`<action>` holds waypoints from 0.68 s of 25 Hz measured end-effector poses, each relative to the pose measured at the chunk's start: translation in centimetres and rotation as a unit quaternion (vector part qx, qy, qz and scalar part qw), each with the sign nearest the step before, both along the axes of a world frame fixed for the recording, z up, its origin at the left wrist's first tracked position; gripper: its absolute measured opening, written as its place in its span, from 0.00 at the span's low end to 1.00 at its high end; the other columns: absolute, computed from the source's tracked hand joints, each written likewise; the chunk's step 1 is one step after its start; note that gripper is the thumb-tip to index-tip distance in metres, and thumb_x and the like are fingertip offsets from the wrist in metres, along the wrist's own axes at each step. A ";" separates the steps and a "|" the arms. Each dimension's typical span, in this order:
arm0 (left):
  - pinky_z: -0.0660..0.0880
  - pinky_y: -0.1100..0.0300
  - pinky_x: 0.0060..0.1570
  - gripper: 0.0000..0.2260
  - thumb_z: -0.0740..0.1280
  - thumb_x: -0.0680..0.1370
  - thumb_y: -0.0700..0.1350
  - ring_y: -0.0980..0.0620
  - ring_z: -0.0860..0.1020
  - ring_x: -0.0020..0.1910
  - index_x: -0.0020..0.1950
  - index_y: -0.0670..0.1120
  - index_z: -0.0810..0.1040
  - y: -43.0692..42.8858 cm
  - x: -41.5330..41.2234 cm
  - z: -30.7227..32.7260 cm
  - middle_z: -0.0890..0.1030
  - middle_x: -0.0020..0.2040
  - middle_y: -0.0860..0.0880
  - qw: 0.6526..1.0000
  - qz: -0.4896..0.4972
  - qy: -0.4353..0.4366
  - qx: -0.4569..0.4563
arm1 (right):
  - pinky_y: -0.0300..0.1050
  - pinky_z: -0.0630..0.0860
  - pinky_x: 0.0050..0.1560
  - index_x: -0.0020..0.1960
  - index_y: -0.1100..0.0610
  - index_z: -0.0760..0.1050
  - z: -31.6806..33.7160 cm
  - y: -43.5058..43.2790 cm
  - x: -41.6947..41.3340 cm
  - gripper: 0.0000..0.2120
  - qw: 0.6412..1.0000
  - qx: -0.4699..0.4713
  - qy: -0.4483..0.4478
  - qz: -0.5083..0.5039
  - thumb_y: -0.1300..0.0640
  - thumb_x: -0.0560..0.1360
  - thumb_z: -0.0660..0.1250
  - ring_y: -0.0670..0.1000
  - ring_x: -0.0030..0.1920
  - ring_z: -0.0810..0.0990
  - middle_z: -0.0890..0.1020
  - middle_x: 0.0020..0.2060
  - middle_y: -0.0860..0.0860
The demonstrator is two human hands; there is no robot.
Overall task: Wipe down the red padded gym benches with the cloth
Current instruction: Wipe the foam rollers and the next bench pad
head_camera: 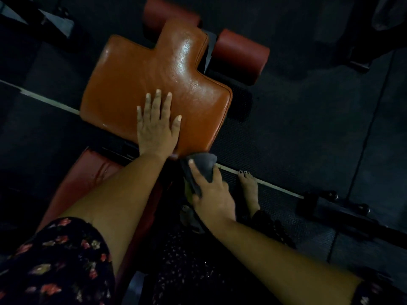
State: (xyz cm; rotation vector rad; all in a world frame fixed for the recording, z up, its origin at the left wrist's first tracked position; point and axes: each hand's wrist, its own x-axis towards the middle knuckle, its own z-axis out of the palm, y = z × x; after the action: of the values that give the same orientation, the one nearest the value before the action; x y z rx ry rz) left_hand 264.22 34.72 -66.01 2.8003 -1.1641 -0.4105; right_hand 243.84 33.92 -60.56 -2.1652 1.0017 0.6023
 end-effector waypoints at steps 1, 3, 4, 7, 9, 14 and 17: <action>0.41 0.46 0.76 0.27 0.46 0.83 0.58 0.45 0.46 0.80 0.81 0.50 0.48 0.9 -0.4 0.0 0.49 0.81 0.45 1.000 -0.010 0.001 -0.013 | 0.54 0.76 0.48 0.74 0.29 0.49 -0.3 -0.2 -1.6 0.36 0.988 -0.105 -0.018 0.109 0.46 0.75 0.66 0.62 0.59 0.71 0.55 0.76 0.56; 0.45 0.44 0.76 0.25 0.49 0.83 0.56 0.44 0.53 0.79 0.80 0.49 0.56 3.3 -1.2 0.1 0.58 0.80 0.45 0.998 -0.030 -0.002 -0.055 | 0.55 0.76 0.41 0.70 0.34 0.67 -1.0 -1.5 -3.9 0.28 0.917 -0.259 -0.107 0.284 0.43 0.71 0.69 0.63 0.54 0.71 0.62 0.74 0.56; 0.47 0.43 0.75 0.25 0.49 0.83 0.55 0.43 0.57 0.78 0.79 0.49 0.60 4.8 -1.6 0.0 0.61 0.78 0.45 0.997 -0.030 -0.005 -0.069 | 0.57 0.75 0.41 0.68 0.36 0.71 -1.1 -2.3 -4.2 0.24 0.878 -0.294 -0.127 0.356 0.44 0.73 0.66 0.64 0.55 0.70 0.62 0.73 0.55; 0.48 0.43 0.75 0.24 0.49 0.83 0.54 0.43 0.60 0.77 0.77 0.46 0.64 9.5 -3.7 0.0 0.65 0.77 0.45 0.998 0.017 -0.004 -0.062 | 0.61 0.71 0.48 0.68 0.43 0.74 -2.0 -4.8 -3.2 0.20 0.779 -0.343 -0.072 0.520 0.48 0.76 0.63 0.66 0.63 0.66 0.55 0.77 0.54; 0.48 0.43 0.75 0.24 0.50 0.83 0.53 0.42 0.61 0.76 0.76 0.45 0.65 11.9 -5.5 0.5 0.66 0.76 0.44 0.998 0.030 -0.021 -0.046 | 0.61 0.72 0.48 0.64 0.47 0.78 -1.3 -6.9 -1.5 0.17 0.713 -0.367 -0.024 0.597 0.47 0.76 0.66 0.66 0.64 0.69 0.57 0.78 0.53; 0.47 0.42 0.75 0.25 0.51 0.82 0.55 0.42 0.62 0.76 0.75 0.45 0.68 15.2 -8.1 0.8 0.68 0.75 0.44 0.997 0.071 -0.017 0.007 | 0.63 0.71 0.52 0.65 0.52 0.76 0.7 -7.9 4.0 0.15 0.587 -0.362 -0.024 0.724 0.51 0.80 0.61 0.66 0.66 0.67 0.58 0.77 0.56; 0.44 0.44 0.75 0.28 0.47 0.81 0.57 0.43 0.60 0.77 0.76 0.45 0.66 16.9 -9.1 0.8 0.66 0.76 0.44 0.994 0.101 -0.005 0.034 | 0.61 0.71 0.50 0.66 0.50 0.75 0.6 -6.1 4.7 0.17 0.605 -0.368 0.004 0.706 0.50 0.78 0.64 0.66 0.63 0.69 0.60 0.76 0.57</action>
State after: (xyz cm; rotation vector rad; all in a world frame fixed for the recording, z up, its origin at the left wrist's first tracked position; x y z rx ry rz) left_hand 255.12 51.59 -65.21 2.9441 -0.8720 -0.4266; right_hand 248.52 27.77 -59.91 -3.4207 -1.0209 0.9060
